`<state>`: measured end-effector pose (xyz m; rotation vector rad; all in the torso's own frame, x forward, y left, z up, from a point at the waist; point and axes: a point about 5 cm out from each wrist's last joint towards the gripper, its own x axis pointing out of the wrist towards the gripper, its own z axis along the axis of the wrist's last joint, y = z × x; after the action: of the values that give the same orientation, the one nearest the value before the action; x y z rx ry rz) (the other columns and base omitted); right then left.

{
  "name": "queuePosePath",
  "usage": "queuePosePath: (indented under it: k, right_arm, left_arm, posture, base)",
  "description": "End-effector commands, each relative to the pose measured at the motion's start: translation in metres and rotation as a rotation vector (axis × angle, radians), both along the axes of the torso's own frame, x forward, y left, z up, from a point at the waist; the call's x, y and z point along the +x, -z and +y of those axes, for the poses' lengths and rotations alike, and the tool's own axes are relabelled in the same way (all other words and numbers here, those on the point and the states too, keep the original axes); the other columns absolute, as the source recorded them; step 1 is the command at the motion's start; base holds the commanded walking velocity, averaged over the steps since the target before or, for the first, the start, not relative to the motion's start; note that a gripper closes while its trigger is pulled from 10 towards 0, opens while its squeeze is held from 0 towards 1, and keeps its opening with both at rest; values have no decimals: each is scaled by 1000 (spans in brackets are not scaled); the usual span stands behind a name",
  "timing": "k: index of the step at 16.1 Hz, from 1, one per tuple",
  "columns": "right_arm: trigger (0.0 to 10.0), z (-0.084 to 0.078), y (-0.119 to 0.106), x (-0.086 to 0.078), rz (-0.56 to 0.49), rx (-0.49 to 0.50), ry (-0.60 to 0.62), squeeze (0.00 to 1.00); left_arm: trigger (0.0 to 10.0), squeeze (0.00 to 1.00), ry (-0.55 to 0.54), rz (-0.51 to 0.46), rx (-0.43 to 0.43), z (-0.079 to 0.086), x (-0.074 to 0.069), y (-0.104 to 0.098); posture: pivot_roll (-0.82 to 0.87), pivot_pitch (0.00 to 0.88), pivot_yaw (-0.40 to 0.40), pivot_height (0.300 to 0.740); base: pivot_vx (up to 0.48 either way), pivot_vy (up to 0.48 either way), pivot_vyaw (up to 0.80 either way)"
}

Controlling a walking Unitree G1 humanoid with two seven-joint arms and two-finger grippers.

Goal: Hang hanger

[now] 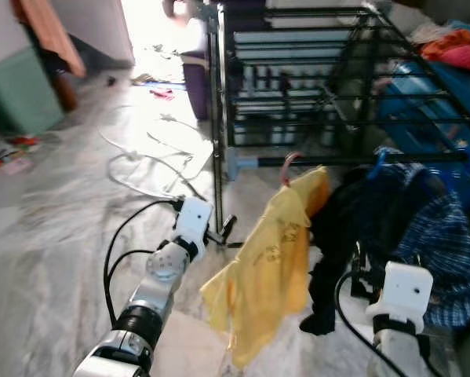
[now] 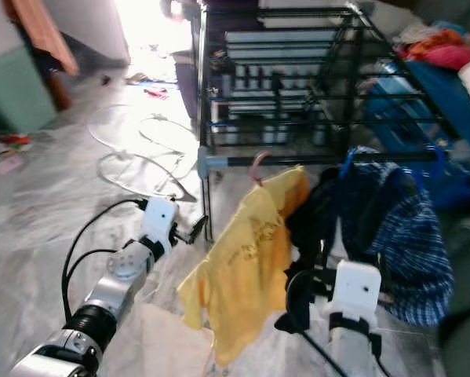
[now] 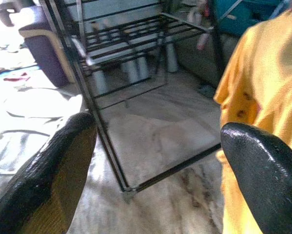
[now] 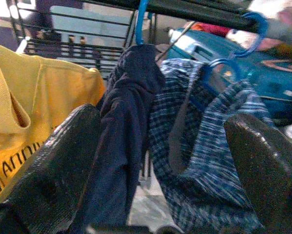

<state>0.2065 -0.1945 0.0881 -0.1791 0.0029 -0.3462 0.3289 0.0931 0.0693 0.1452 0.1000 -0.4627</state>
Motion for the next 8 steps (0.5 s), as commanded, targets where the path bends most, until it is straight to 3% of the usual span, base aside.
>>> queuePosePath:
  k: [1, 6, 8]
  right_arm:
    - [10000, -7, 5, 3, 37, 4, 12, 0]
    - [10000, -20, 8, 15, 98, 17, 54, 0]
    - [10000, -23, 10, 35, 156, 59, 48, 0]
  left_arm:
    - [10000, 0, 8, 4, 12, -3, -1, 1]
    - [10000, 0, 10, 7, 25, 3, -4, 2]
    - [10000, 0, 40, 12, 45, 6, -8, 5]
  posture:
    - [-39, 39, 28, 740]
    - [-29, 98, 33, 740]
    - [-18, 126, 37, 740]
  base:
    - [0, 0, 0]
    - [0, 0, 0]
    - [0, 0, 0]
